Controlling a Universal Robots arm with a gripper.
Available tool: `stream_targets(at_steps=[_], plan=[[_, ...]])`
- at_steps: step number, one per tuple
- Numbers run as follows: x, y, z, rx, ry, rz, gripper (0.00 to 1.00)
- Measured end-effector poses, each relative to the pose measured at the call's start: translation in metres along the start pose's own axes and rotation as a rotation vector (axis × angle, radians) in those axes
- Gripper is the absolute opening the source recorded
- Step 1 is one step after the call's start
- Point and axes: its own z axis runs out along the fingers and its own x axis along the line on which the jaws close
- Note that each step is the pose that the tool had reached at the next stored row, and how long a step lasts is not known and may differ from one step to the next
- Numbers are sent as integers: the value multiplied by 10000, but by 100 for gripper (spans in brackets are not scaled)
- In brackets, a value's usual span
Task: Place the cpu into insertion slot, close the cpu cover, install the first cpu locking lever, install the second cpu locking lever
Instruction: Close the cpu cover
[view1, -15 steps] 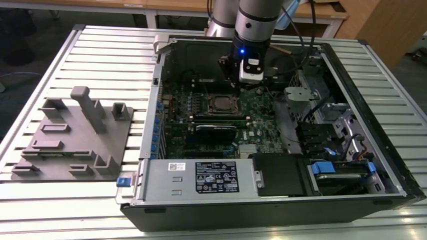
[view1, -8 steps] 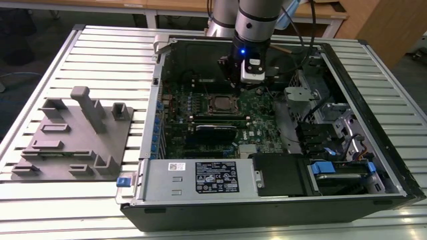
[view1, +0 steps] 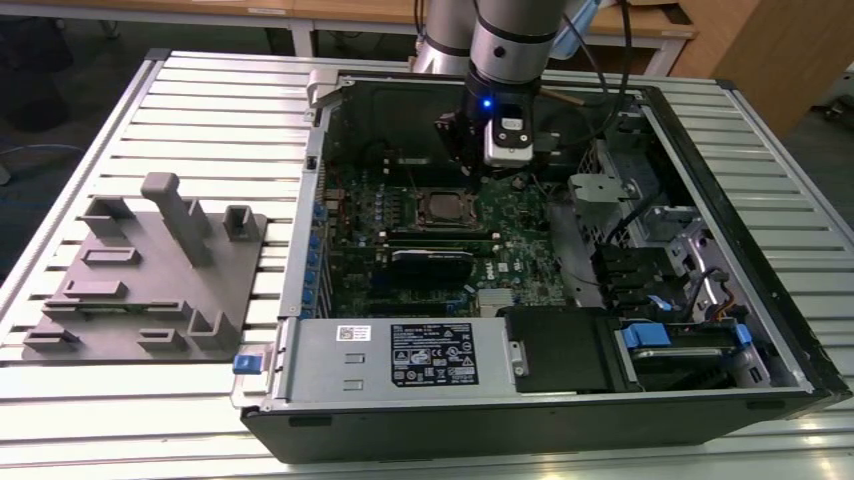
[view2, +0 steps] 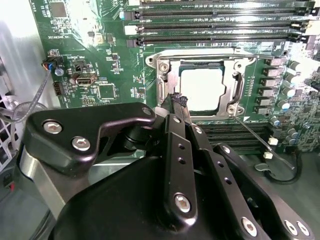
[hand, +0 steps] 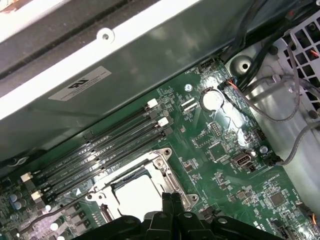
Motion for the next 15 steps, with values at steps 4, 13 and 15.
stream_targets(at_steps=[4, 13, 15], plan=[[0, 0, 0, 4, -1, -158, 11], [0, 0, 0, 11, -2, -505, 11], [0, 0, 0, 12, -2, -586, 11]])
